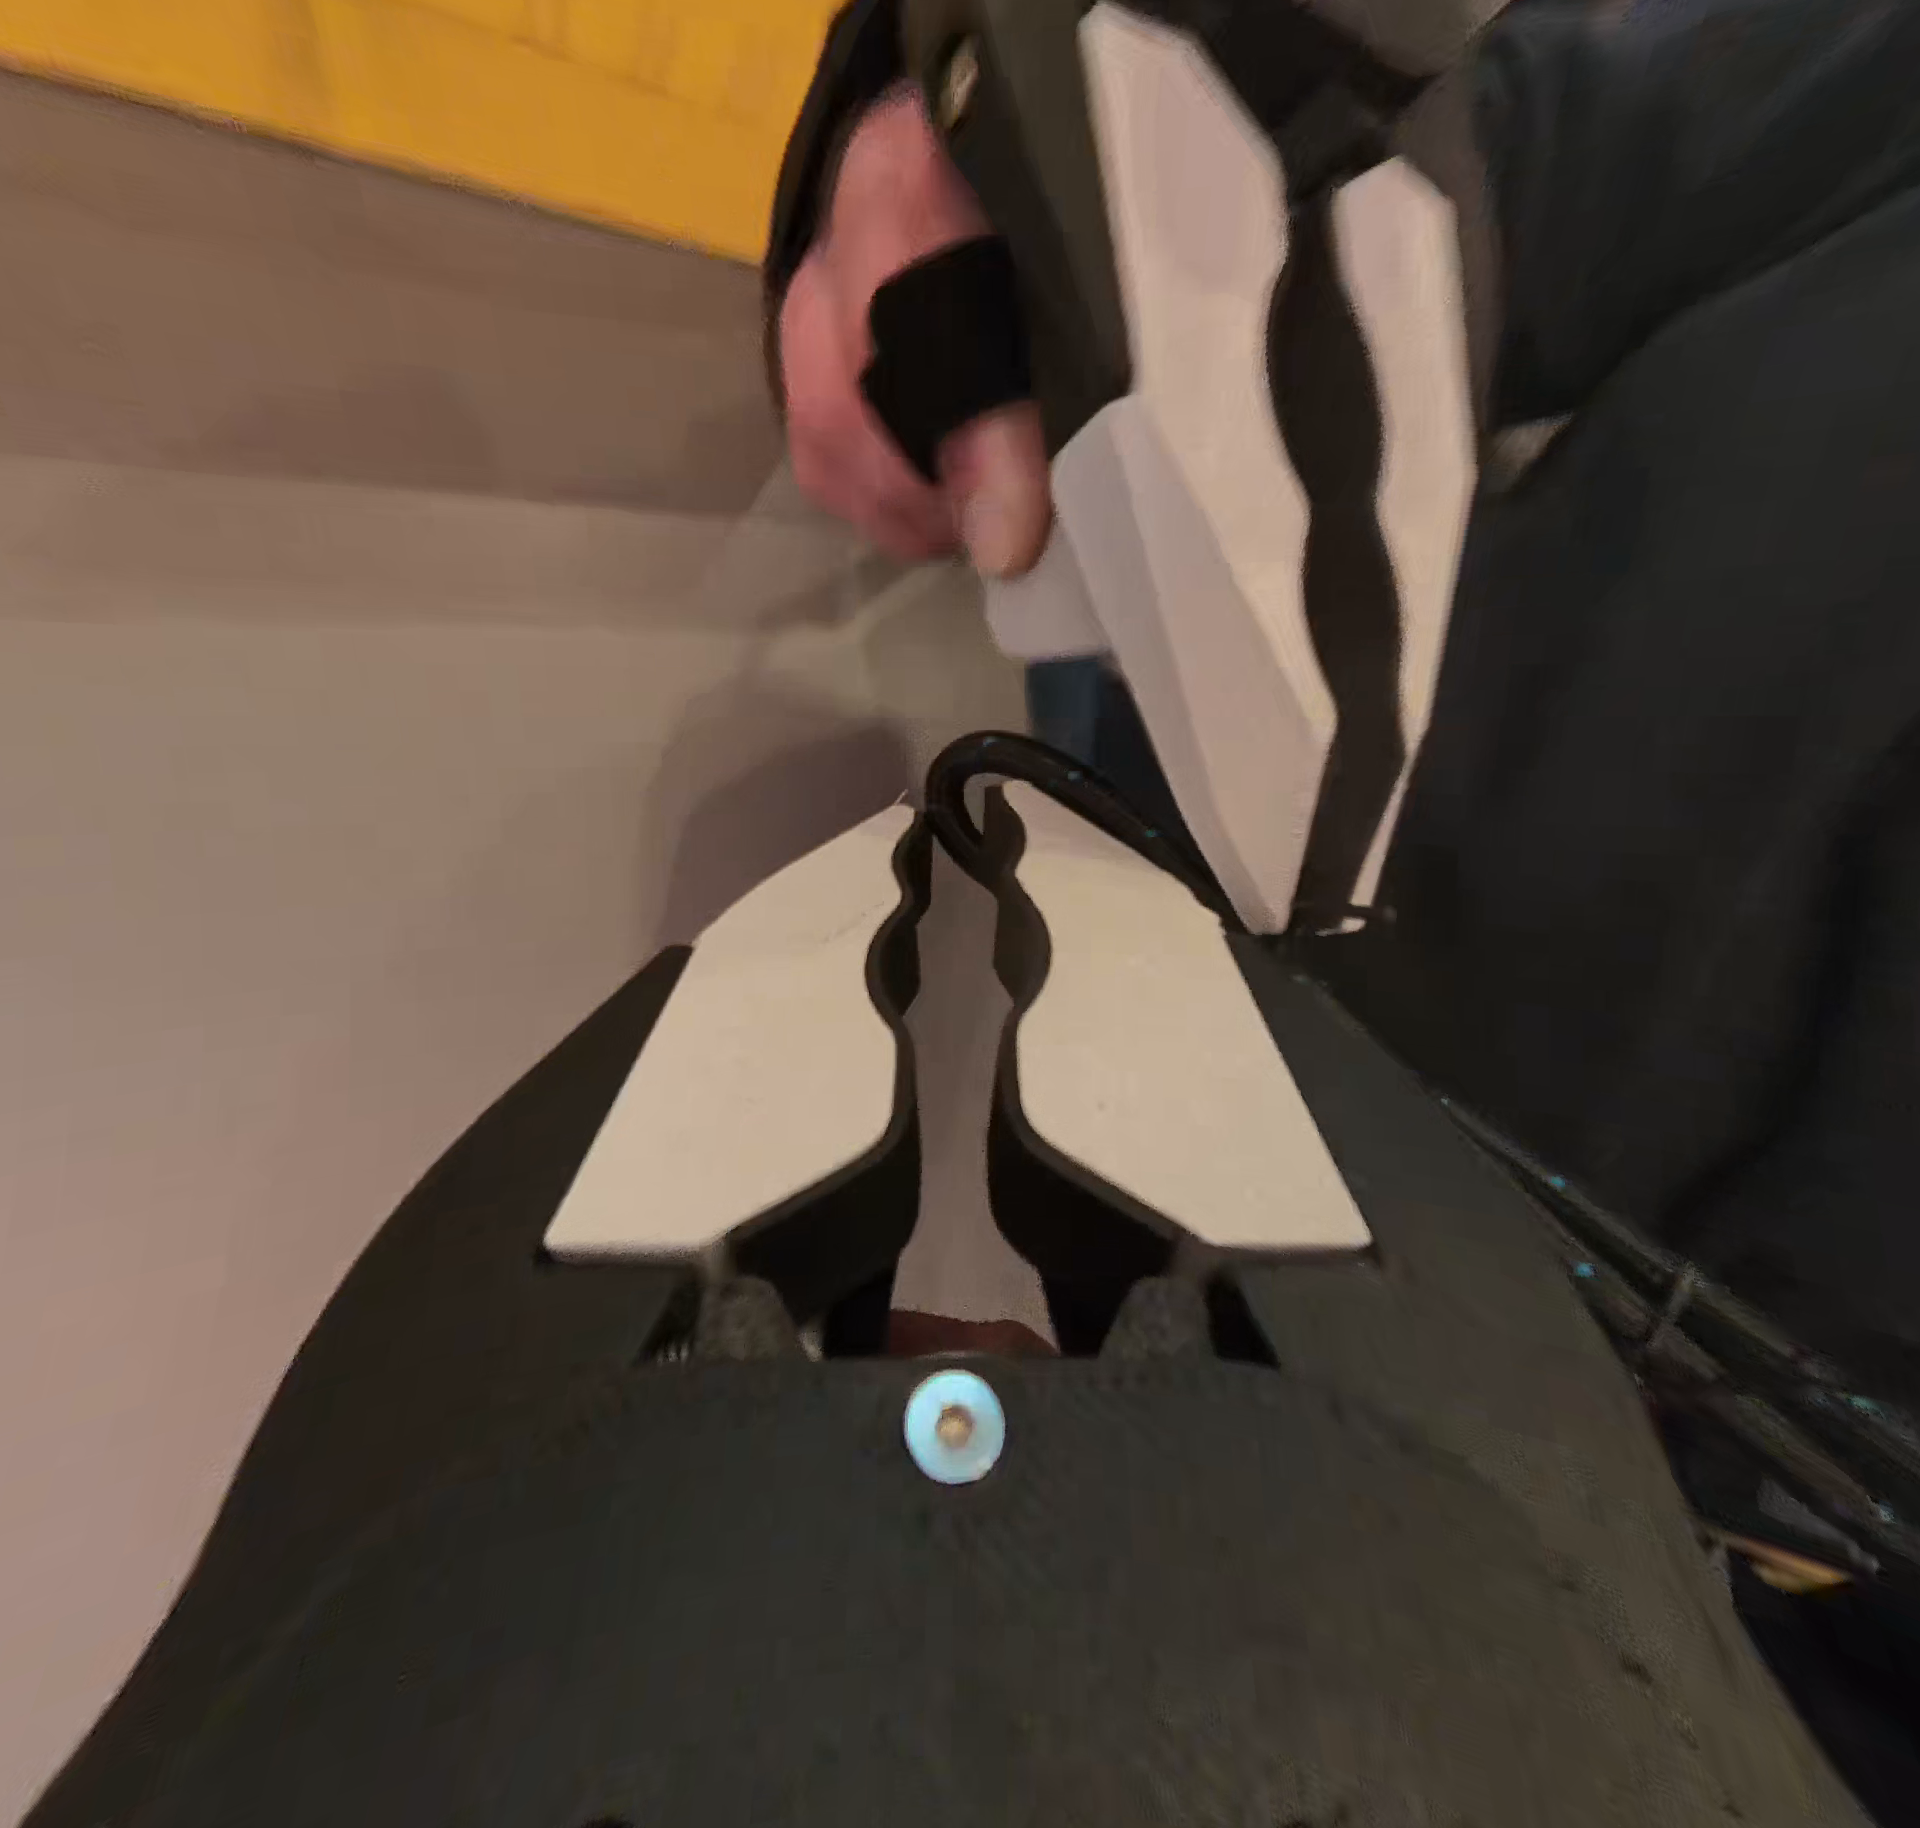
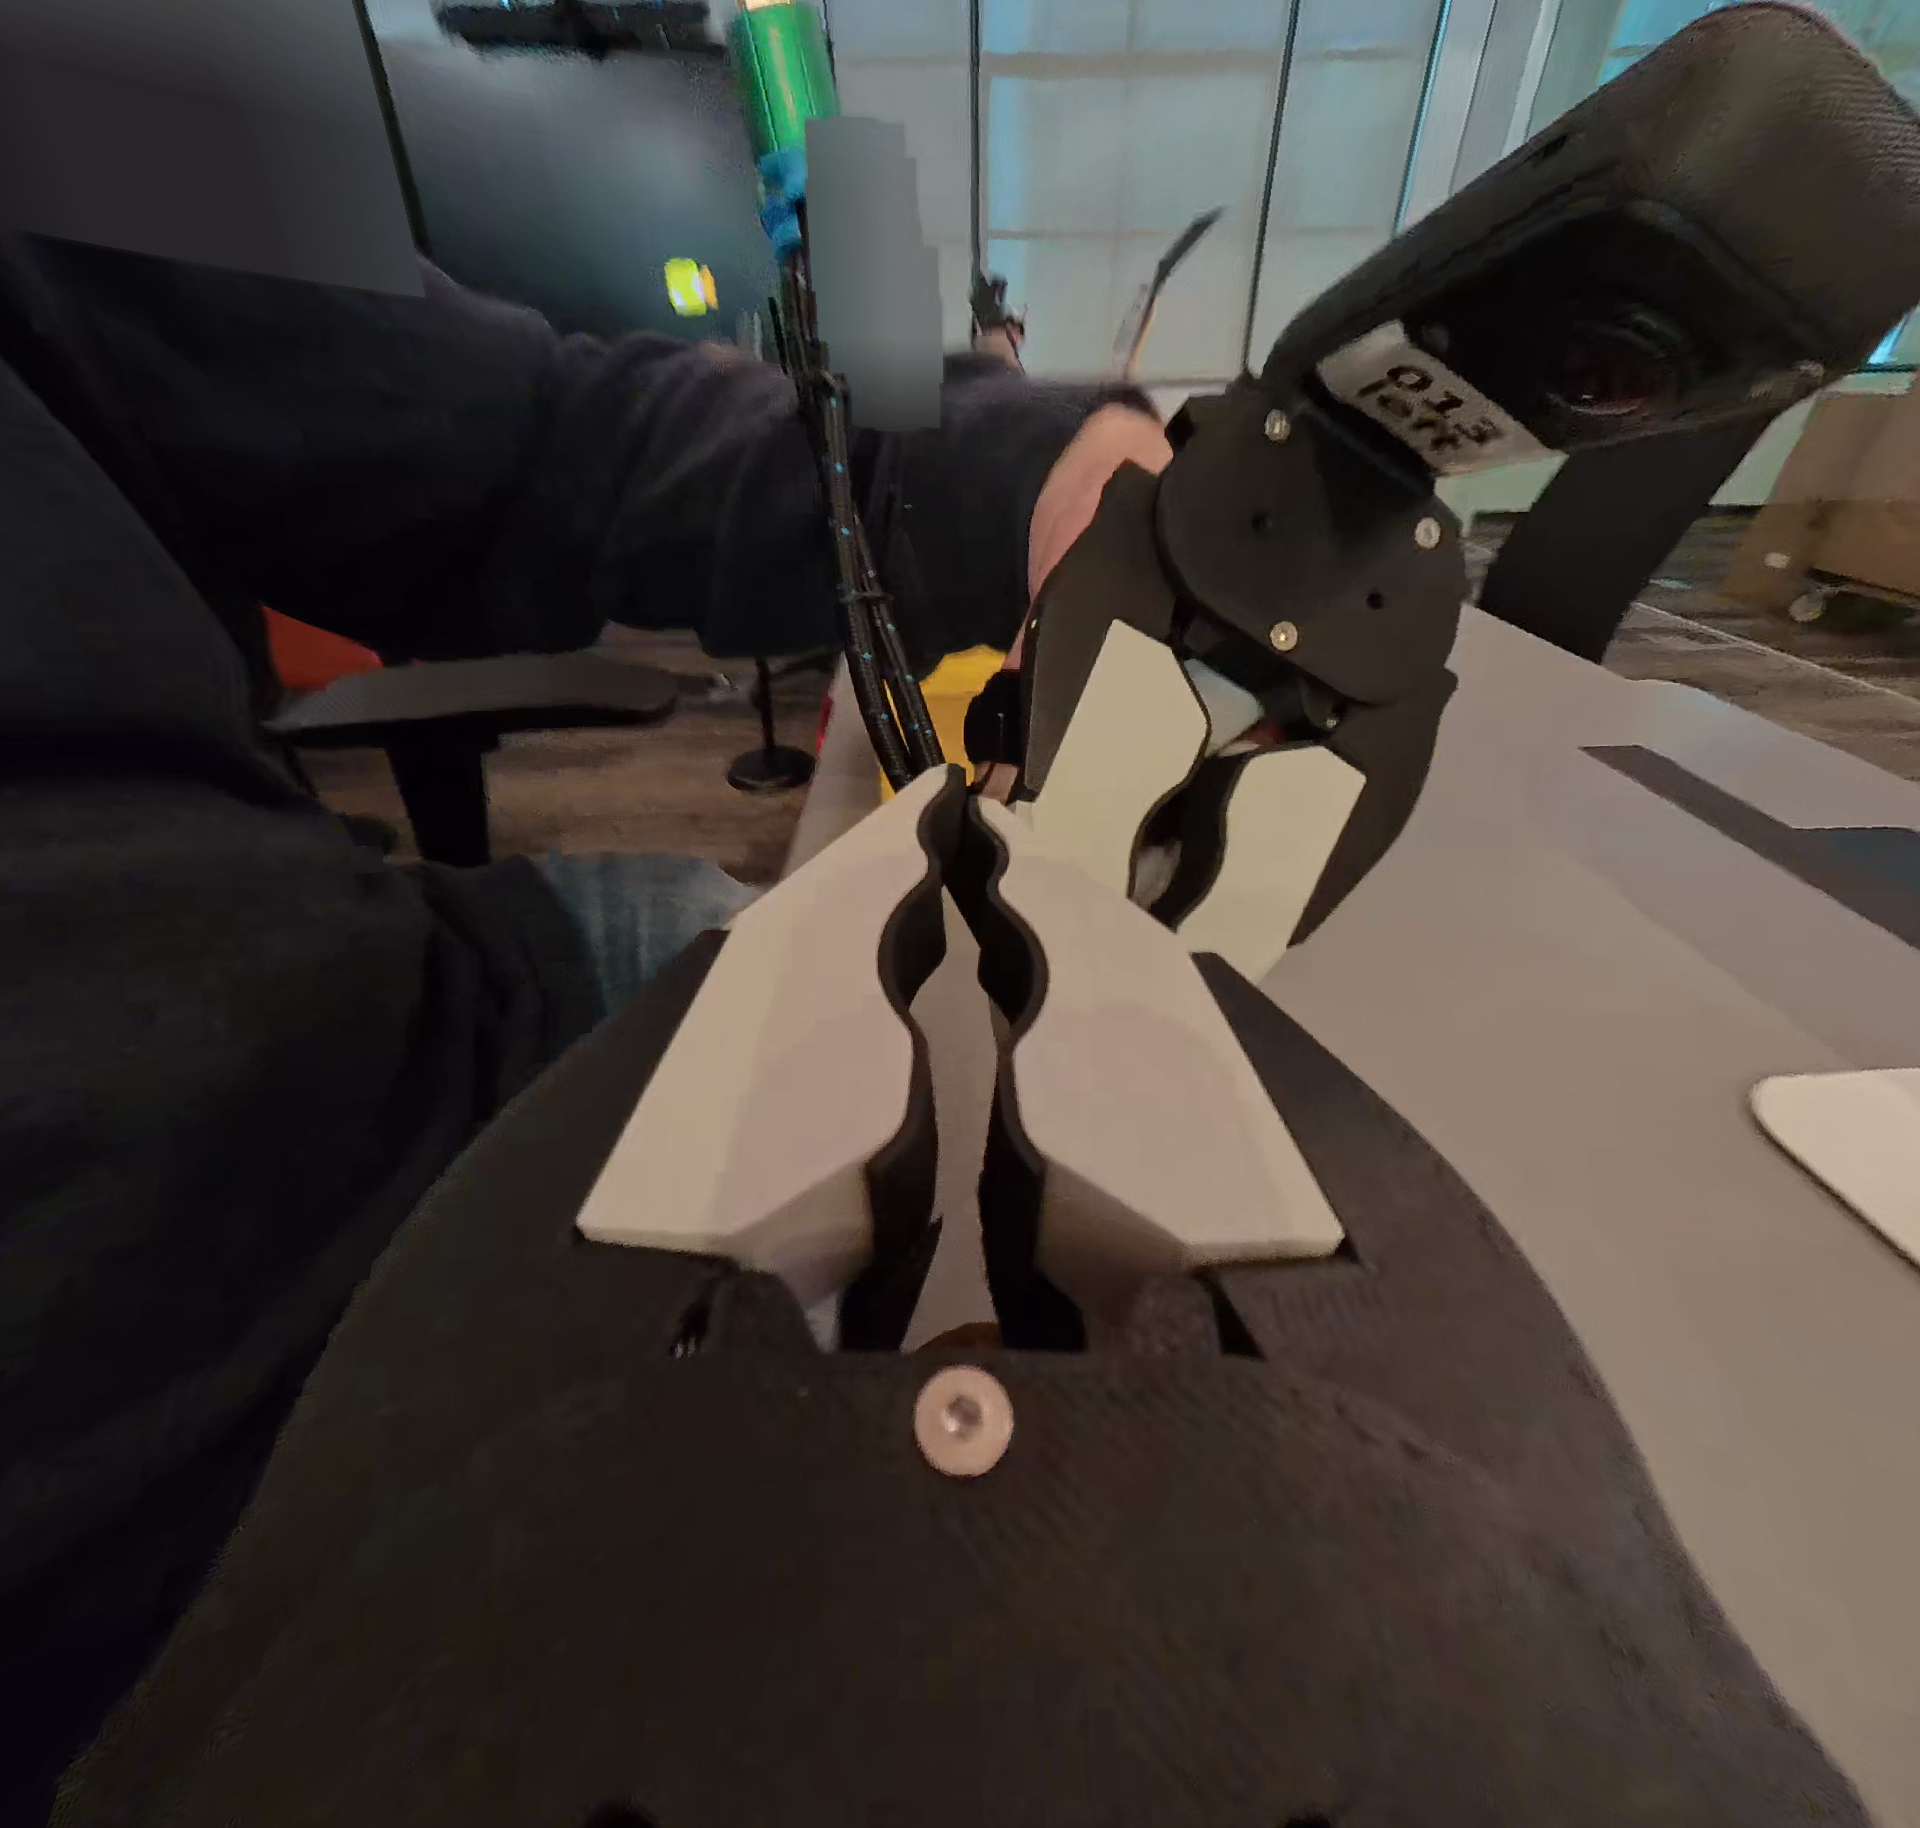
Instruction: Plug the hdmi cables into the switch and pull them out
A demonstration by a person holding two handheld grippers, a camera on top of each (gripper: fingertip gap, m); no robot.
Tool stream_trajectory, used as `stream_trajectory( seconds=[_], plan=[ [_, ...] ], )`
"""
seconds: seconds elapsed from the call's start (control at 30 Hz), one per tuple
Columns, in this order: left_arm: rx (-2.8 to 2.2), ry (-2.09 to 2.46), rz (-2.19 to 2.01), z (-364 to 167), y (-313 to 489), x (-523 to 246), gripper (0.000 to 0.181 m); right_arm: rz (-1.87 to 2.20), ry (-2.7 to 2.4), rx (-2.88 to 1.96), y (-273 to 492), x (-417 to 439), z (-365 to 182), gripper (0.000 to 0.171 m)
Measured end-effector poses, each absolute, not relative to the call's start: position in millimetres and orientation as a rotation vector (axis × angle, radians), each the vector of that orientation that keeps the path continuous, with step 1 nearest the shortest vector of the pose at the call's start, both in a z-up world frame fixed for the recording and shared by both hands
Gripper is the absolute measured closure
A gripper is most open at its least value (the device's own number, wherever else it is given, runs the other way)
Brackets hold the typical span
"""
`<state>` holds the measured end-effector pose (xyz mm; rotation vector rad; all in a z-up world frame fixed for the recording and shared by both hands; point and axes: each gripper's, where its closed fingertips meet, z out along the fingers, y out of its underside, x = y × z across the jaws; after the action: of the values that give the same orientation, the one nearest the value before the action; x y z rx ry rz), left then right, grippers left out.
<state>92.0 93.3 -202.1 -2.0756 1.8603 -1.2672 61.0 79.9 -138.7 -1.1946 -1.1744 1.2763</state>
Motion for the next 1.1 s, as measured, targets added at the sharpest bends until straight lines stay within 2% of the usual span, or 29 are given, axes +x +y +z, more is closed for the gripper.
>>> stream_trajectory(
  seconds=[0.17,0.37,0.43,0.53,0.63,0.73,1.0,1.1],
  plan=[
    [-1.888,1.58,-1.528,-188.0,87.2,109.5,0.172,1.483,-1.059,-1.182,75.2,63.6,-133.6,0.171],
    [-2.012,1.631,-1.557,-216.9,77.3,96.8,0.17,1.266,-1.244,-1.293,70.7,53.8,-158.7,0.171],
    [-2.048,1.634,-1.455,-225.2,88.4,95.4,0.152,1.284,-1.228,-1.317,73.3,54.3,-161.0,0.171],
    [-2.028,1.53,-1.398,-222.1,108.7,97.0,0.146,1.37,-1.131,-1.333,82.7,58.4,-159.7,0.171],
    [-2.044,1.356,-1.331,-223.2,133.4,93.2,0.118,1.409,-1.089,-1.349,88.0,60.8,-162.3,0.171],
    [-2.06,1.168,-1.194,-225.7,160.9,81.9,0.099,1.369,-1.083,-1.401,95.7,62.7,-171.0,0.171],
    [-1.864,1.119,-0.659,-204.3,185.2,31.8,0.09,1.298,-1.032,-1.492,118.0,70.6,-182.7,0.171],
    [-1.774,1.121,-0.525,-199.1,180.2,24.7,0.092,1.321,-1.0,-1.518,124.2,70.8,-187.0,0.171]
  ],
)
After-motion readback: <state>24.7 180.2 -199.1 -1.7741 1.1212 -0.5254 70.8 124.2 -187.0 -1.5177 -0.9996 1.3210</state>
